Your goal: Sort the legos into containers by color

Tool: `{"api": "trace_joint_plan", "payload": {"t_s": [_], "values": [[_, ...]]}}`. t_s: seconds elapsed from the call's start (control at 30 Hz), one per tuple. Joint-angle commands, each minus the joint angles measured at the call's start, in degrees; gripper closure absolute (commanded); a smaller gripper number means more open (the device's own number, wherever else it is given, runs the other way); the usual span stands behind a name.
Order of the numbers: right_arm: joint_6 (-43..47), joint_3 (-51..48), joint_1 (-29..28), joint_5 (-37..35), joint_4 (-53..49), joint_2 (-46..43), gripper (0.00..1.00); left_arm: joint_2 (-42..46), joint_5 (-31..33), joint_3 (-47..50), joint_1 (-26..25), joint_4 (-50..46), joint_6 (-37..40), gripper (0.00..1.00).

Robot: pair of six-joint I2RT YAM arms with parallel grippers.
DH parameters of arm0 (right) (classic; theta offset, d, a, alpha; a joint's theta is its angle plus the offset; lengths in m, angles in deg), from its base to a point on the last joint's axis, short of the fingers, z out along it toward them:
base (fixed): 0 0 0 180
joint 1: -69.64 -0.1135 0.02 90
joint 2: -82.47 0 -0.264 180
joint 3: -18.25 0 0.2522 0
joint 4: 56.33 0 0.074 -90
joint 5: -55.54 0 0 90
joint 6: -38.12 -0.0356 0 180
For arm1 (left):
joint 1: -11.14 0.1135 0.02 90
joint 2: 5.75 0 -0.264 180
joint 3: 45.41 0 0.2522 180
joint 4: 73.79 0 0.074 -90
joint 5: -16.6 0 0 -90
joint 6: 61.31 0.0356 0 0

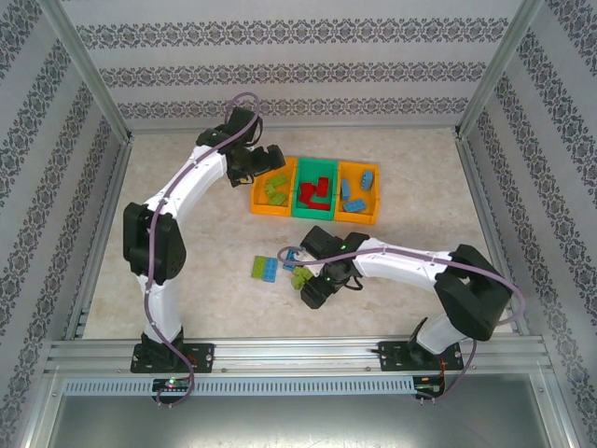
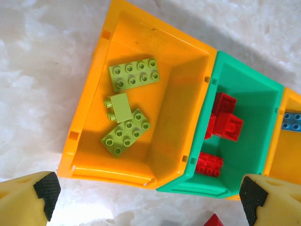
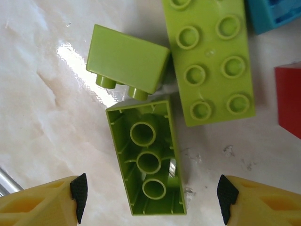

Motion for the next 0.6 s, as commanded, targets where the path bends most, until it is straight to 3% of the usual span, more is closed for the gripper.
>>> {"api": "trace_joint_plan", "payload": {"t_s": [0.0, 0.27, 0.57], "values": [[1.76, 3.07, -1.34, -0.06, -3.13, 3.01, 0.25, 2.46, 0.63, 3.62, 0.84, 3.96, -0.84, 0.01], [1.11, 6.28, -3.93, -1.04, -5.91, 9.78, 0.36, 6.71, 2.34, 8.11, 1.93, 5.15, -1.01, 0.01], [-2.03, 6.51, -4.87, -5.05, -7.31, 9.94, 0.65, 9.15, 1.96, 11.14, 3.24, 5.12, -0.24, 0.01]]}}
